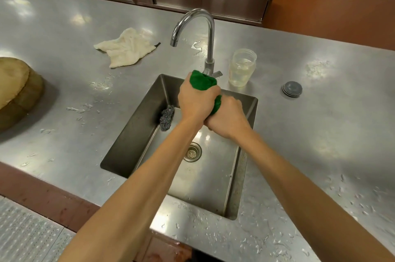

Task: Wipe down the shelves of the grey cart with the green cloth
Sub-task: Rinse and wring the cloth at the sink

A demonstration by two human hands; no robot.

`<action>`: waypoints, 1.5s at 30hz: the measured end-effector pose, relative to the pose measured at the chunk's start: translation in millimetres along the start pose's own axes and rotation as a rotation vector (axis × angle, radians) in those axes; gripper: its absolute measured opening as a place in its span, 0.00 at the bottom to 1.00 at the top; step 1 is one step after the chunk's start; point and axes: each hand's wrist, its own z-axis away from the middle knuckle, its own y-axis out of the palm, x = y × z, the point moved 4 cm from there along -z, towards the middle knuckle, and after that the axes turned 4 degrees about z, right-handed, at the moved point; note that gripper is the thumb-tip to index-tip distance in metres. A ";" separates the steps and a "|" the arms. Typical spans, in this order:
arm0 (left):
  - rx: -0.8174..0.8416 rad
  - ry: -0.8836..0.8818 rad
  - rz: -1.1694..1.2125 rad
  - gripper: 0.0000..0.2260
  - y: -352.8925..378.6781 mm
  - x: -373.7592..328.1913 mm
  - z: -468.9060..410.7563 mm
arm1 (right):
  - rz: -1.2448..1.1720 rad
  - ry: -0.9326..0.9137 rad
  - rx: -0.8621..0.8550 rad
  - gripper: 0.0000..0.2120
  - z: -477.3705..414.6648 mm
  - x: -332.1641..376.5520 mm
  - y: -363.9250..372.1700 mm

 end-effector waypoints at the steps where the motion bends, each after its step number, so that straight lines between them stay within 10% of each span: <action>1: 0.026 0.072 -0.095 0.12 1.2 -6.3 0.1 | -0.133 0.045 0.044 0.04 1.3 -0.4 0.0; 15: 0.379 0.268 -0.145 0.10 -1.8 -56.5 -21.6 | -0.898 0.034 0.361 0.13 -10.8 17.8 8.8; 28: 0.788 0.150 -0.051 0.13 -8.2 -57.4 -31.2 | -1.100 -0.059 0.676 0.09 -7.0 20.2 27.0; 35: 0.613 0.051 -0.182 0.13 -38.6 -23.0 -41.8 | -0.781 0.005 0.528 0.09 -11.5 13.2 50.1; 38: 0.585 0.038 -0.358 0.24 -66.6 -15.7 -41.7 | -0.848 0.102 0.502 0.24 -6.1 1.7 61.3; 45: 0.420 0.162 -0.423 0.15 -127.7 -22.5 -25.5 | -0.897 0.128 0.261 0.27 -16.3 10.7 58.9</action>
